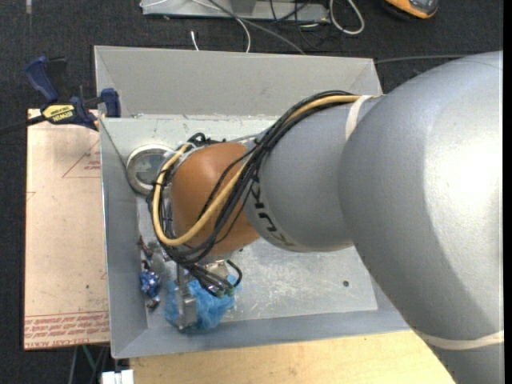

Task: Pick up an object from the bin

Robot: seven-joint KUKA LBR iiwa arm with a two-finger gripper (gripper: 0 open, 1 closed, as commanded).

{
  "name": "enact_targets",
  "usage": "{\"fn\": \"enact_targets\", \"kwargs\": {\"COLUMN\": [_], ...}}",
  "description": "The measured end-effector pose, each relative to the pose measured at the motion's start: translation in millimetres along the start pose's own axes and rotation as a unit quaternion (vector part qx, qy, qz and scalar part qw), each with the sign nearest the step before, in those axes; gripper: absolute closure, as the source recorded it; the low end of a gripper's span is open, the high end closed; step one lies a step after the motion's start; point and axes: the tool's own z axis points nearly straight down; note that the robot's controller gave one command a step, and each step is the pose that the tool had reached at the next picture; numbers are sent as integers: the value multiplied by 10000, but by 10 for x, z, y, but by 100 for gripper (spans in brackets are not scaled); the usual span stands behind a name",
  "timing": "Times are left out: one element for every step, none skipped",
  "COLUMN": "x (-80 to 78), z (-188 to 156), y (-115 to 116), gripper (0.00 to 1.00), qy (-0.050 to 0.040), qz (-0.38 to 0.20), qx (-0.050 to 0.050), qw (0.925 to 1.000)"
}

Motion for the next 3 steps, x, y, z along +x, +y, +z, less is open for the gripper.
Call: {"fn": "enact_targets", "kwargs": {"x": [42, 54, 54], "z": [136, 143, 144], "y": [24, 24, 23], "gripper": [0, 100, 100], "qy": [38, 57, 58], "qz": [-1027, -1047, -1047], "qx": [-12, -16, -16], "qw": [9947, 9945, 9945]}}
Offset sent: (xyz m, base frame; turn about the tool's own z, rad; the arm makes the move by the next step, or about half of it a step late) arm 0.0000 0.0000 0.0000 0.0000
